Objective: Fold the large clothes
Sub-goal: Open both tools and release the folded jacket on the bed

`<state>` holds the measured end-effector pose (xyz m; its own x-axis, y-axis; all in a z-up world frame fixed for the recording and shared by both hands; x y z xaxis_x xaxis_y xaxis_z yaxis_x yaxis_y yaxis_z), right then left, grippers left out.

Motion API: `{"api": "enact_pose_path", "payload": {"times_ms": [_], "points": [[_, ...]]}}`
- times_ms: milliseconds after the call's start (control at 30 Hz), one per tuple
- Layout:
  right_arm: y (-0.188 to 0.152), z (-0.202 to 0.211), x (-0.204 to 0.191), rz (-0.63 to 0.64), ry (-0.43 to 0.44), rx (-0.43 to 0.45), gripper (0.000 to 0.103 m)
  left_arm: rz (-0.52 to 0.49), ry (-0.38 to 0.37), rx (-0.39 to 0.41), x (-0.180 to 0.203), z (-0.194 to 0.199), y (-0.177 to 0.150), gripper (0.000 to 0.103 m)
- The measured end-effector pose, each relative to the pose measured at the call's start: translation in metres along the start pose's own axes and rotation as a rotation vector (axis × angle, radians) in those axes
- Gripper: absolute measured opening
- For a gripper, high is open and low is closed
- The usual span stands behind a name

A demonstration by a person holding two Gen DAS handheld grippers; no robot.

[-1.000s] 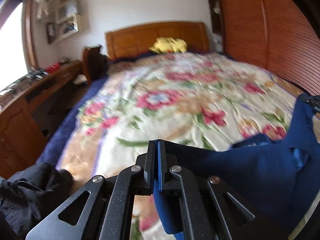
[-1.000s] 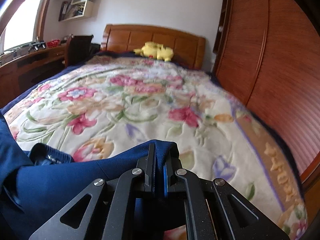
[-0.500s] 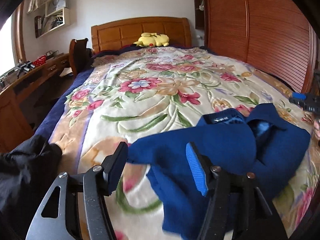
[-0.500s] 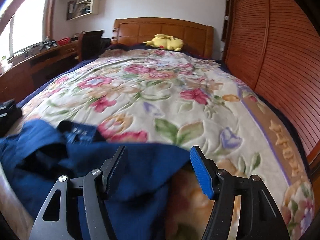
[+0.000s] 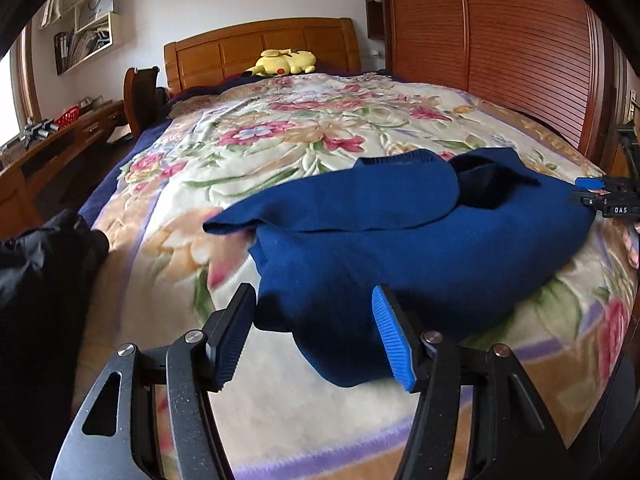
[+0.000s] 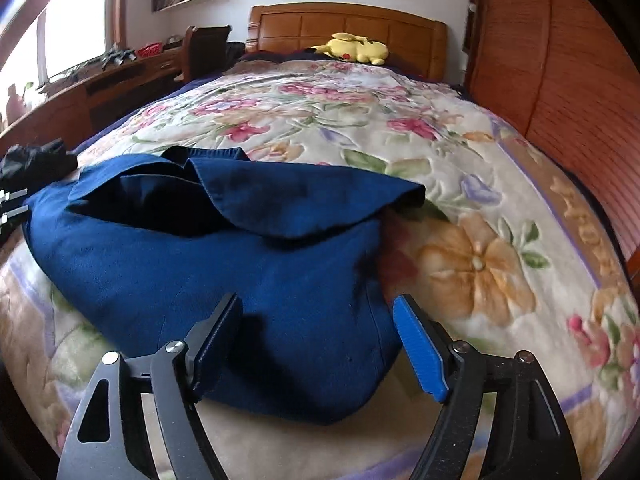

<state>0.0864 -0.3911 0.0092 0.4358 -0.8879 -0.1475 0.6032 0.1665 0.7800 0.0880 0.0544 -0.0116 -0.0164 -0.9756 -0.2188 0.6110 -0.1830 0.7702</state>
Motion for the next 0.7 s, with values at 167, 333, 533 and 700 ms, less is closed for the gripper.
{"api": "enact_pose_path", "payload": {"times_ms": [167, 333, 533, 700], "points": [[-0.007, -0.014, -0.002, -0.081, 0.088, -0.028, 0.082, 0.019, -0.019, -0.033, 0.001, -0.006, -0.012, 0.061], [-0.013, -0.025, -0.010, -0.062, 0.091, -0.041, 0.082, 0.032, -0.052, -0.053, 0.003, -0.009, -0.017, 0.052], [-0.017, -0.029, -0.009, -0.064, 0.134, -0.034, 0.069, 0.046, -0.061, -0.048, 0.008, -0.005, -0.020, 0.018], [-0.018, -0.019, -0.019, -0.013, 0.135, -0.008, 0.040, 0.068, -0.047, 0.000, 0.005, 0.015, -0.017, 0.010]]}}
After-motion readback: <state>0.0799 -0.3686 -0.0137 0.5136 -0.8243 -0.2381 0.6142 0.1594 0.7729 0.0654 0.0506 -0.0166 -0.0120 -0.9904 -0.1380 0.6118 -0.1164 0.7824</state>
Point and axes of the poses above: each gripper's, at about its wrist camera, not at the fingertips, and z roughly against the way its jaws point, x to its right, y to its top, the point moved 2 cm from there along -z, roughly the way its jaws point, and after that the axes turned 15 degrees about y, right-handed, at the moved point
